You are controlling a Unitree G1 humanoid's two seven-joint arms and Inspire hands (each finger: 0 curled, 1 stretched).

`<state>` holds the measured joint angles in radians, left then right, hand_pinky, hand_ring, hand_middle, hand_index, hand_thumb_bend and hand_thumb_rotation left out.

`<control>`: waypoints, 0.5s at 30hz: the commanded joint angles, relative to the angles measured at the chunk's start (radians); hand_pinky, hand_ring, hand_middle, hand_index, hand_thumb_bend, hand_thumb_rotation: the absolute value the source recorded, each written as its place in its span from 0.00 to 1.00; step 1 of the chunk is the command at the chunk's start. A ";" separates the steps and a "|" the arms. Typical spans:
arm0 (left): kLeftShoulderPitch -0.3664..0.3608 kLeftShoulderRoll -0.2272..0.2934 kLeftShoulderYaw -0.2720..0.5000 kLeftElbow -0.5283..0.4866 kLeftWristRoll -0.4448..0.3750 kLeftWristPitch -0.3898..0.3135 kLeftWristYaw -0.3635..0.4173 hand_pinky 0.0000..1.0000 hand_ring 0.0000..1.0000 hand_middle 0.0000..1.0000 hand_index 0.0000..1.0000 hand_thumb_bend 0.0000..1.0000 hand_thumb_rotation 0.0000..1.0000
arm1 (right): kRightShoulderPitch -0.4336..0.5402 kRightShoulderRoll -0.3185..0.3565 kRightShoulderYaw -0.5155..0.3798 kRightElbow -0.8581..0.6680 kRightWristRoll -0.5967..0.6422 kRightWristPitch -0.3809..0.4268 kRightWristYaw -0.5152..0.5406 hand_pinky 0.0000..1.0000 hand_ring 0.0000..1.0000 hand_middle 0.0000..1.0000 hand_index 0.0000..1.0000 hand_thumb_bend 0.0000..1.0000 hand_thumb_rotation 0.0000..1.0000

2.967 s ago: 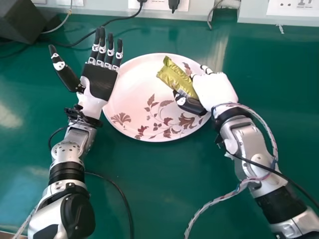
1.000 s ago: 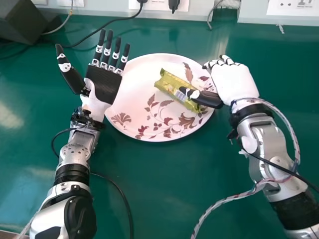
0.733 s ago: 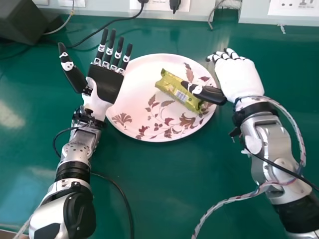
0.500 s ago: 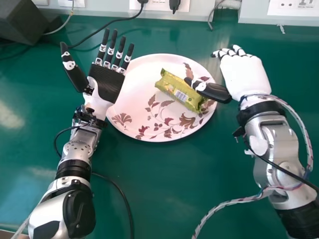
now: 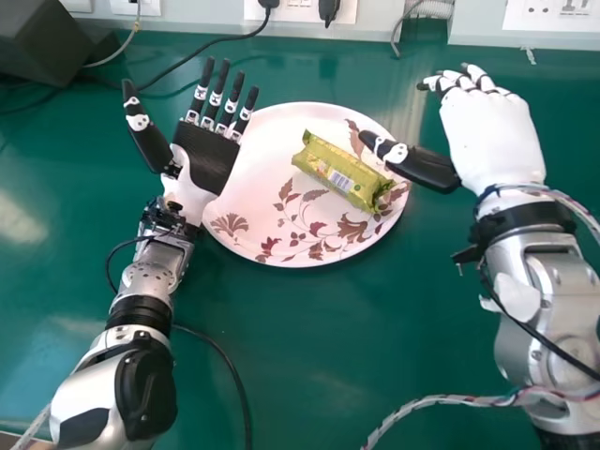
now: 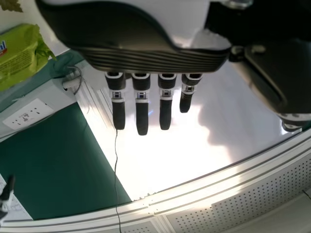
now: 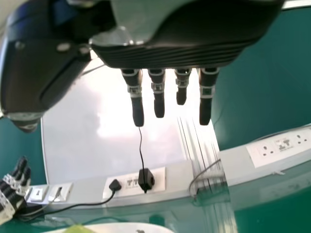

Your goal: Pick up biscuit and place it in the plate

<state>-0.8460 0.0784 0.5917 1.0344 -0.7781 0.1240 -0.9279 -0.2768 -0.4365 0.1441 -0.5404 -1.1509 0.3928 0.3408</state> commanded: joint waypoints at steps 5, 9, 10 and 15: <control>0.026 0.003 0.005 0.051 0.022 0.000 0.000 0.77 0.81 0.86 1.00 0.92 0.44 | 0.049 0.020 -0.041 -0.092 -0.014 -0.020 0.006 0.80 0.89 0.93 0.84 0.99 0.41; 0.025 0.007 0.004 0.060 0.029 -0.002 0.003 0.78 0.83 0.88 1.00 0.91 0.45 | 0.068 0.045 -0.057 -0.140 -0.010 -0.020 0.011 0.79 0.89 0.93 0.84 1.00 0.40; 0.024 0.008 0.004 0.062 0.030 -0.003 0.003 0.78 0.83 0.88 1.00 0.91 0.44 | 0.072 0.052 -0.060 -0.152 -0.014 -0.019 0.014 0.79 0.89 0.93 0.84 1.00 0.39; 0.021 0.011 0.003 0.071 0.039 -0.009 0.010 0.78 0.83 0.88 1.00 0.90 0.46 | 0.091 0.081 -0.078 -0.206 -0.024 -0.022 0.032 0.79 0.89 0.93 0.84 1.00 0.40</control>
<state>-0.8628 0.0886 0.5931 1.0748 -0.7559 0.1185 -0.9253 -0.2033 -0.3688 0.0783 -0.7198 -1.1711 0.3792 0.3663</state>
